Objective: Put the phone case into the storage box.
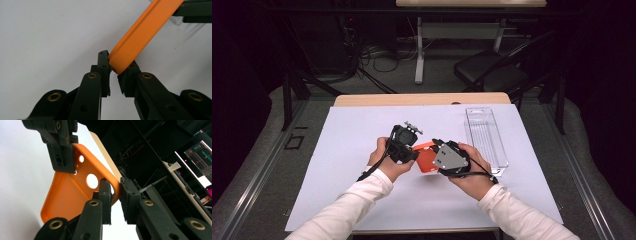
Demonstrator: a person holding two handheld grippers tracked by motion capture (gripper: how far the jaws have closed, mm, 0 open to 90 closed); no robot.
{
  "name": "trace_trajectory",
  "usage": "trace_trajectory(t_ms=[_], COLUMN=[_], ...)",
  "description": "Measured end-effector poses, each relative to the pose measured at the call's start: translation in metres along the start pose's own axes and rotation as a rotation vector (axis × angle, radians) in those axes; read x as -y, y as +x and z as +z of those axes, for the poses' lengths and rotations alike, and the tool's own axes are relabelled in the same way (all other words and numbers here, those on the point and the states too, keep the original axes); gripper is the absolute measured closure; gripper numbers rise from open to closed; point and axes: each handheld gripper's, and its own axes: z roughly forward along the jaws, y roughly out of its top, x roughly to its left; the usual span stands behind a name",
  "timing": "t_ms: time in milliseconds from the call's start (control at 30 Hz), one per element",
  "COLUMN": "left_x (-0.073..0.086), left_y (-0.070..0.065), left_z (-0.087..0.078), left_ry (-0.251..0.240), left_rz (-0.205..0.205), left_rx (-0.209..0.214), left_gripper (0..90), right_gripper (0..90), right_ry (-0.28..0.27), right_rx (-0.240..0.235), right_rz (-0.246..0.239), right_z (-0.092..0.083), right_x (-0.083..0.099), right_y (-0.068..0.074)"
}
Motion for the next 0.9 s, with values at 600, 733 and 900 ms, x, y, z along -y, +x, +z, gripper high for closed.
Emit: trace_trajectory(t_ms=[600, 733, 900], left_x=[-0.001, 0.000, 0.001], left_y=[0.000, 0.000, 0.003], left_z=[-0.002, -0.003, -0.002], left_ry=[-0.034, -0.043, -0.051], left_rz=[-0.006, -0.010, -0.021], left_rx=[0.051, 0.064, 0.068], left_gripper=[70.6, 65.1, 57.4], right_gripper=[80.9, 81.0, 80.9], right_ry=[-0.015, -0.023, -0.035], right_rx=[-0.015, -0.026, -0.034], right_rz=[0.044, 0.066, 0.088], right_z=[0.000, -0.001, 0.000], right_x=[0.005, 0.007, 0.010], right_y=[-0.007, -0.010, -0.014])
